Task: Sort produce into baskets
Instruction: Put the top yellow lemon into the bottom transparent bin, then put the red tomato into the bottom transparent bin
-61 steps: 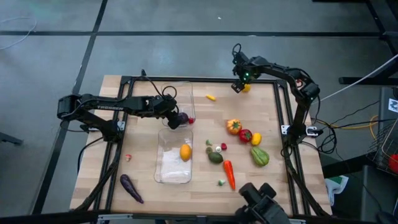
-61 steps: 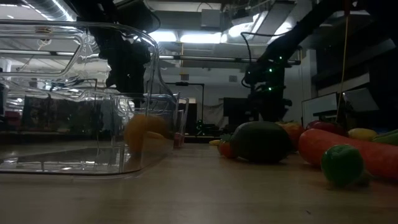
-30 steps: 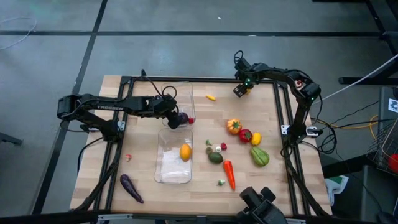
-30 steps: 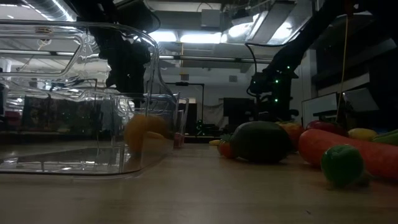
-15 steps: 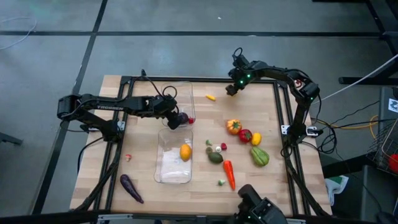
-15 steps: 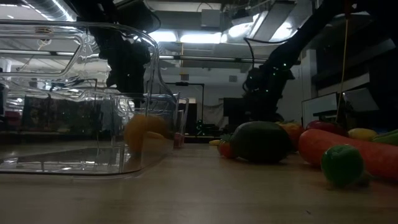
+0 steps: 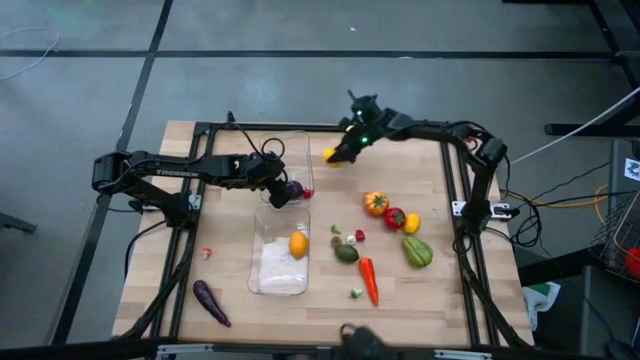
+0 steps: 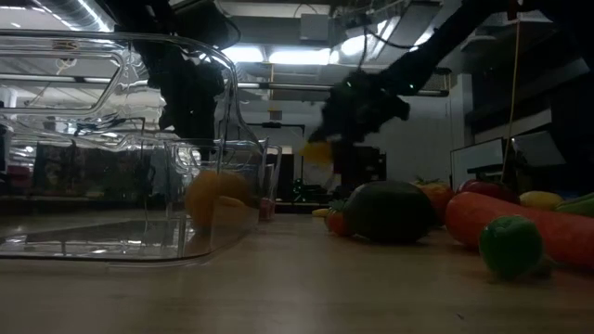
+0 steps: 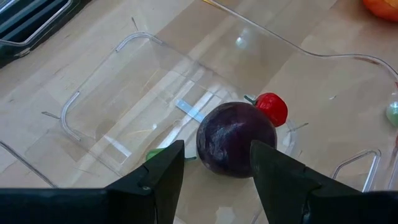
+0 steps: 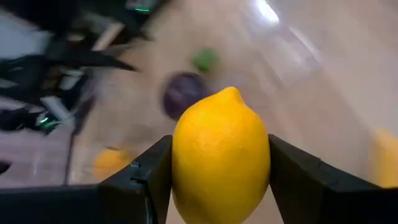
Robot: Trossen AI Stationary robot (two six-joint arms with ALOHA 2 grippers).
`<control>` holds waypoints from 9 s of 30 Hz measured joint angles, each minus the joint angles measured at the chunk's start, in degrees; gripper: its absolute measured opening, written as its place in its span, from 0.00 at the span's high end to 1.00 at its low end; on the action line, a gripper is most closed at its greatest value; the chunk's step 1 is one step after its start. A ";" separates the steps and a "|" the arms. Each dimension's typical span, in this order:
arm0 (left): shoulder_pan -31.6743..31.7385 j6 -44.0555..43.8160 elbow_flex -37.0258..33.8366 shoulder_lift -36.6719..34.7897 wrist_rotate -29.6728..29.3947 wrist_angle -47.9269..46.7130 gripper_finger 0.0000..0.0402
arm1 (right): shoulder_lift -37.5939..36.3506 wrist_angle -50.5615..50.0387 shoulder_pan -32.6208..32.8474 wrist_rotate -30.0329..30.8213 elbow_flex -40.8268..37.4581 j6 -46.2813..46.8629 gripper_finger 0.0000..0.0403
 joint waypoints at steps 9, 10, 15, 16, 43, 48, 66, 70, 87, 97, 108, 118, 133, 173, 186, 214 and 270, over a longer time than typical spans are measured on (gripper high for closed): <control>0.07 0.28 0.00 0.00 -0.42 -0.02 0.55 | -0.04 15.54 12.89 -4.83 0.07 -0.13 0.47; 0.09 0.28 0.00 0.00 -0.48 -0.02 0.55 | -0.04 16.17 14.33 -5.24 0.07 -0.30 0.47; 0.83 -0.56 0.00 0.00 -0.59 -0.04 0.55 | -0.04 22.06 22.25 -5.22 0.07 -1.28 0.47; 0.87 -0.61 0.00 0.00 -0.62 -0.04 0.55 | -0.04 23.24 23.66 -4.22 0.07 -1.98 0.47; 1.84 0.52 -0.02 0.00 -0.68 -0.04 0.55 | 6.58 19.71 39.40 35.27 0.00 -15.45 0.41; 1.84 0.52 -0.02 0.00 -0.68 -0.06 0.55 | 6.88 19.80 39.40 35.38 0.11 -15.48 0.41; 1.84 0.53 -0.02 0.00 -0.67 -0.06 0.55 | 7.25 15.76 39.38 35.36 2.92 -14.46 0.41; 1.84 0.54 -0.02 0.00 -0.68 -0.04 0.55 | 7.28 12.22 39.34 35.82 5.58 -14.47 0.41; 1.83 0.50 -0.02 0.00 -0.66 -0.07 0.55 | 7.26 12.21 39.34 42.07 6.01 -10.41 0.41; 1.40 -1.31 -0.02 0.00 -0.63 -0.48 0.55 | 7.23 12.25 39.34 42.07 6.05 -10.41 0.41; 1.40 -1.61 -0.02 0.00 -0.63 -0.50 0.55 | 7.15 12.45 39.34 42.23 6.08 -8.20 0.41; 1.40 -1.49 -0.02 0.00 -0.63 -0.49 0.55 | 7.13 11.34 39.21 39.63 6.10 -8.97 0.41; 1.40 -1.64 -0.02 0.00 -0.63 -0.48 0.55 | 7.08 11.44 37.74 34.27 6.10 -6.48 0.27; 1.38 -1.64 -0.02 0.02 -0.63 -0.28 0.55 | -20.46 -41.76 37.81 44.11 5.62 -10.78 0.07; 1.38 -1.62 0.00 0.02 -0.63 0.00 0.55 | -35.19 -44.94 37.79 58.55 -10.64 -2.89 0.07; 1.38 -1.62 0.00 0.01 -0.63 -0.04 0.55 | -38.82 -36.73 32.96 47.10 -30.75 2.94 0.07; 1.40 0.30 0.23 0.00 -0.64 -0.18 0.55 | -38.73 -23.79 32.96 39.12 -32.30 6.42 0.19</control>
